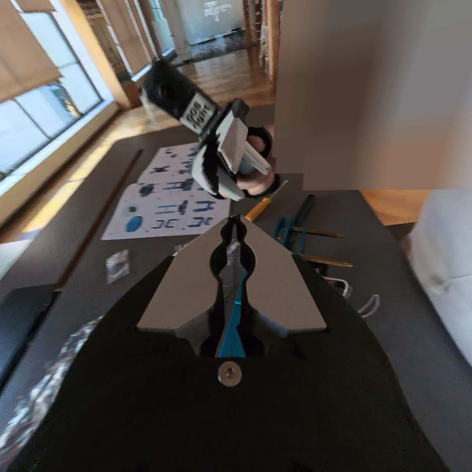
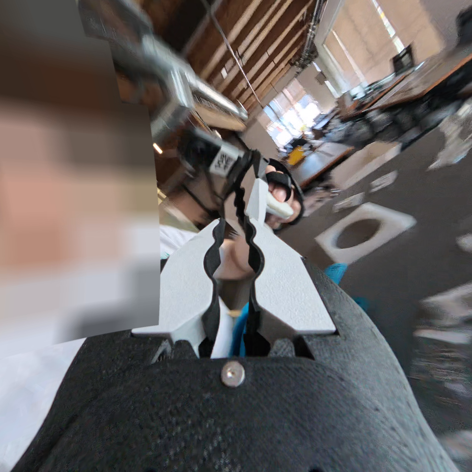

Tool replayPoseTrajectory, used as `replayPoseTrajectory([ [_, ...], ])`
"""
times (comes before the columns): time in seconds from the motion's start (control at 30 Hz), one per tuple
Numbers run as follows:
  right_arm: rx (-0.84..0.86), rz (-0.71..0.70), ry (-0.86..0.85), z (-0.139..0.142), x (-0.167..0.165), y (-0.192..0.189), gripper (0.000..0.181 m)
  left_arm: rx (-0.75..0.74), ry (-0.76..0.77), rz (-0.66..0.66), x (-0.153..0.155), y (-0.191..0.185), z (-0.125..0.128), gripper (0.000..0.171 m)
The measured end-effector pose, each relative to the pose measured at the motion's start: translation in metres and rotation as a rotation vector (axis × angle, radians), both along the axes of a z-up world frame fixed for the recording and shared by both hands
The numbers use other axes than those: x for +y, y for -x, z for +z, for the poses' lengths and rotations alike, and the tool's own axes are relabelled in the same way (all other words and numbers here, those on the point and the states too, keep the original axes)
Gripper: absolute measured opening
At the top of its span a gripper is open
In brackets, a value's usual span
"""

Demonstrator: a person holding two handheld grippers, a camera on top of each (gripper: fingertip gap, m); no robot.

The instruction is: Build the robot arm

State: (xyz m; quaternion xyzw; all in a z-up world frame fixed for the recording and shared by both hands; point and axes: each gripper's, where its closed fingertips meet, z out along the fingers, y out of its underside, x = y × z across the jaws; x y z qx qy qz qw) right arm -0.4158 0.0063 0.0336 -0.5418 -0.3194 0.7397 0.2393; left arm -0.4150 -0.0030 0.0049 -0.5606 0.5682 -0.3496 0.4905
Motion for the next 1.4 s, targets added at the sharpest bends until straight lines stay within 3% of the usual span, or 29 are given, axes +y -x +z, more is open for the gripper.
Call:
replayPoseTrajectory([
  [0.03, -0.052, -0.043, -0.226, -0.001, -0.005, -0.001, 0.014, -0.022, 0.078, -0.041, -0.003, 0.002, 0.001, 0.001],
  [0.1, -0.151, -0.114, -0.688, -0.002, -0.017, -0.001, 0.014, -0.046, 0.235, -0.152, -0.014, 0.006, 0.001, 0.000],
  [0.17, -0.261, -0.096, -1.058, -0.005, -0.032, 0.004, 0.014, -0.051, 0.383, -0.246, -0.022, 0.011, 0.001, 0.001],
  [0.27, -0.370, -0.055, -1.387, -0.011, -0.040, 0.016, 0.019, -0.076, 0.504, -0.355, -0.033, 0.017, 0.005, 0.000],
  [0.33, -0.388, -0.027, -1.485, -0.014, -0.042, 0.024, 0.020, -0.087, 0.532, -0.386, -0.036, 0.019, 0.006, 0.000],
  [0.7, -0.364, 0.024, -1.541, -0.018, -0.048, 0.034, 0.003, -0.103, 0.577, -0.436, -0.042, 0.022, 0.012, 0.000],
  [1.27, -0.326, -0.006, -1.453, -0.016, -0.051, 0.032, 0.002, -0.148, 0.653, -0.481, -0.043, 0.021, 0.015, 0.001],
  [1.4, -0.317, -0.046, -1.447, -0.013, -0.049, 0.030, 0.002, -0.208, 0.691, -0.458, -0.032, 0.023, 0.020, 0.011],
])
